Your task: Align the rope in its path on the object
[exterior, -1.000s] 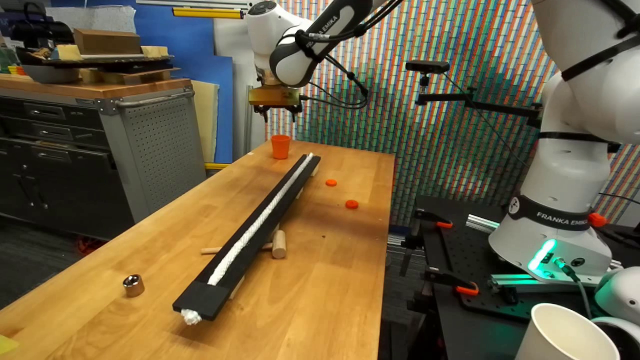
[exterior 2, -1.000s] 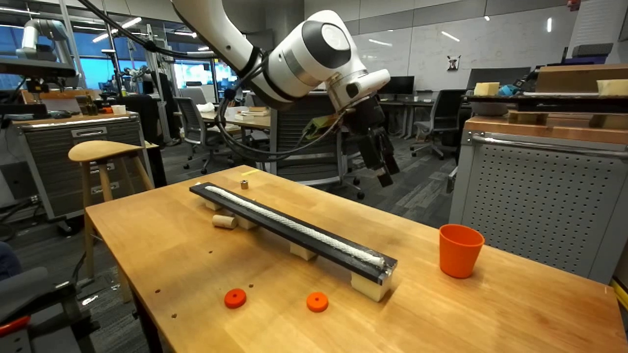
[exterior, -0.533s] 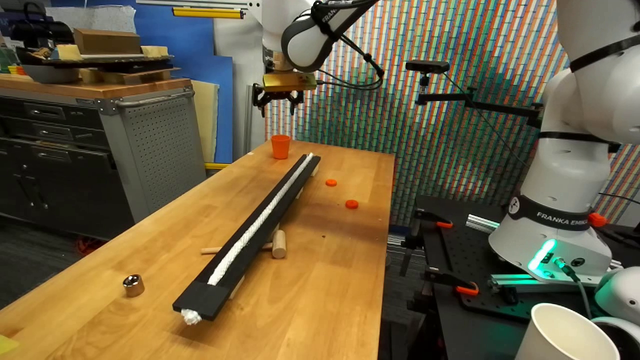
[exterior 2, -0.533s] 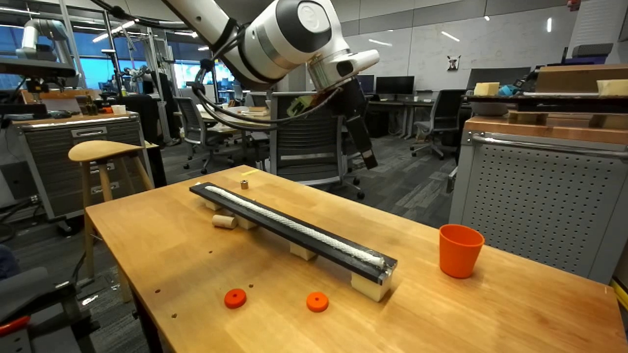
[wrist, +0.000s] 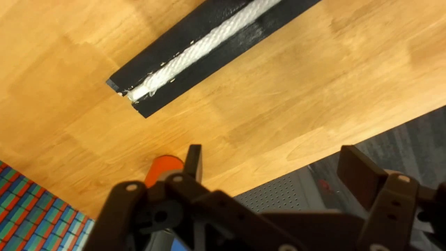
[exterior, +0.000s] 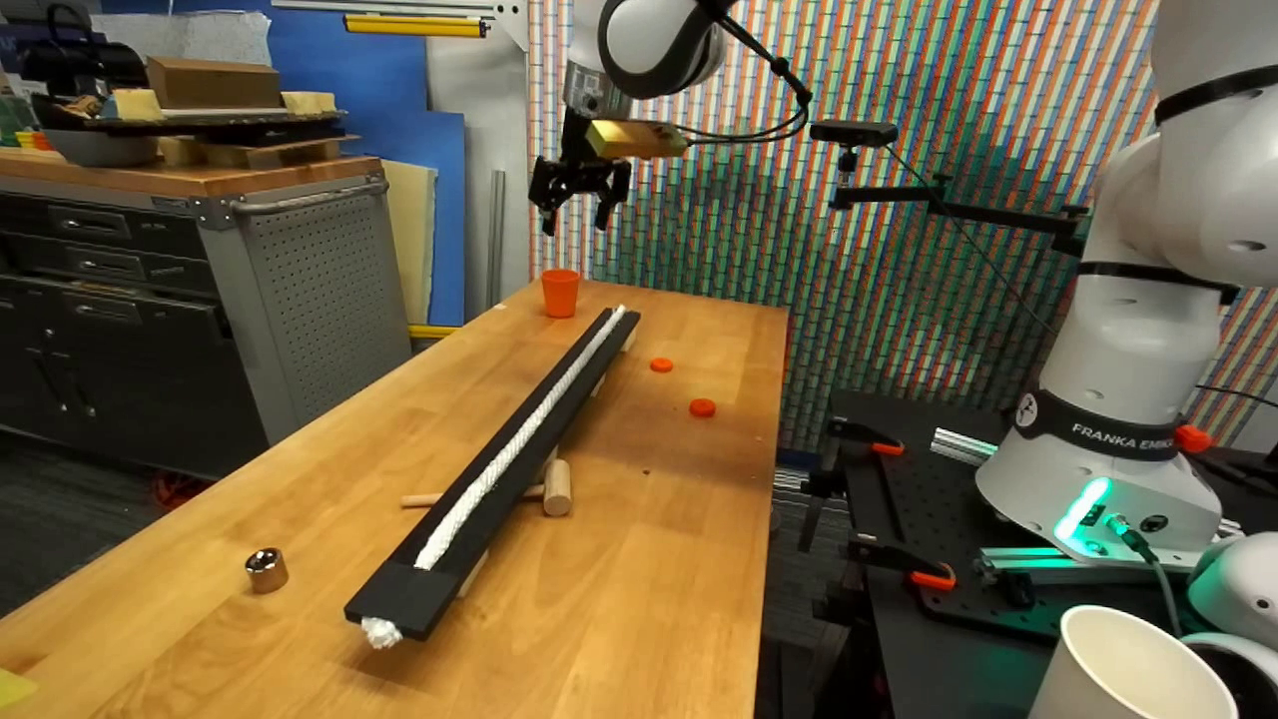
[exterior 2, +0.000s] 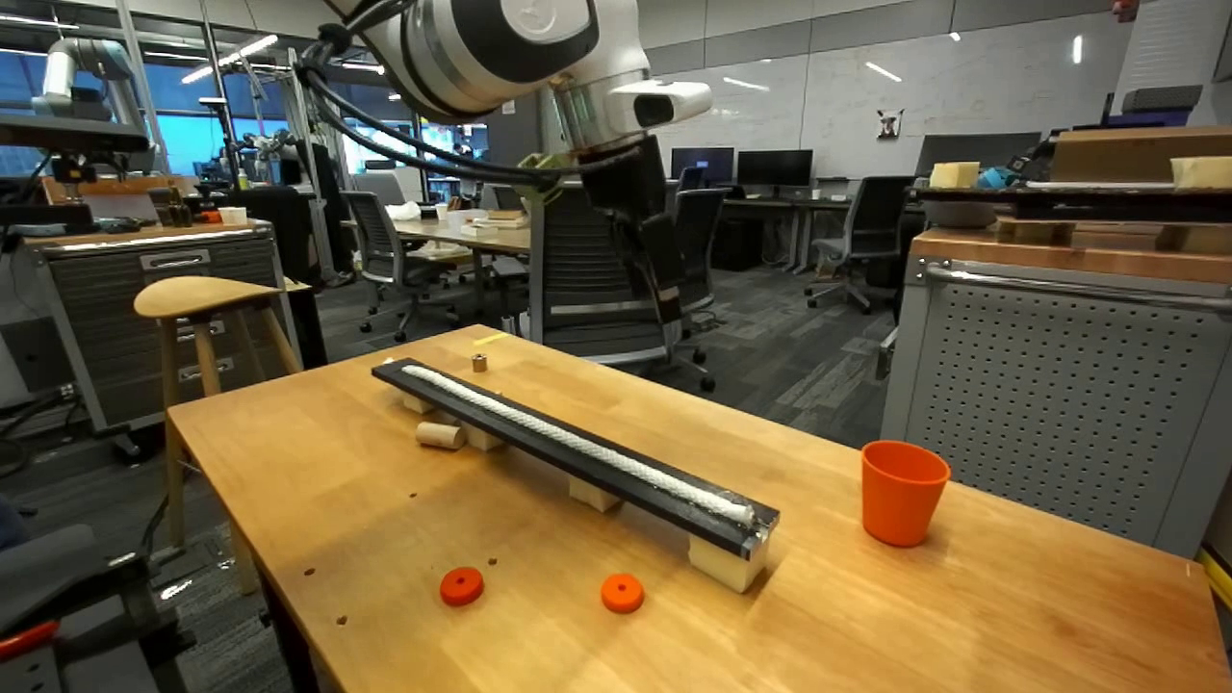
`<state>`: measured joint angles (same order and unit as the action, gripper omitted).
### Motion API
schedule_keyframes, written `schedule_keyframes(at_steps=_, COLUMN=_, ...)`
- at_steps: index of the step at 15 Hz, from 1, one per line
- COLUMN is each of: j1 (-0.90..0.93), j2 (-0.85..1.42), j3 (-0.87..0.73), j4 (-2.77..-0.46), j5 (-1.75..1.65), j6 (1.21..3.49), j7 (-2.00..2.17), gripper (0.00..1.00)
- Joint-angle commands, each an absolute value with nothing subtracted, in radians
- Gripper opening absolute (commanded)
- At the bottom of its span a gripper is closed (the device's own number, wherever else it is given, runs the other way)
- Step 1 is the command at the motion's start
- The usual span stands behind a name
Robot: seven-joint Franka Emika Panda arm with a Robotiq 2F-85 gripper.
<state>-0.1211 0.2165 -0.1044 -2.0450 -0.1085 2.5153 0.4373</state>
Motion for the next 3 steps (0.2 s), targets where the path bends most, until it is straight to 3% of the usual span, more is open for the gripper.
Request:
schedule_keyframes(at_steps=1, j1=-0.201, j2=0.075, j3=-0.018, j4=-2.193, j5=0.022, j6=2.525, j7=0.169, gripper=1.0)
schedule_keyframes(at_steps=3, j1=-0.142, j2=0.141, j3=-0.078, j4=-2.128, j5=-0.008, j6=2.511, j7=0.242, gripper=1.0)
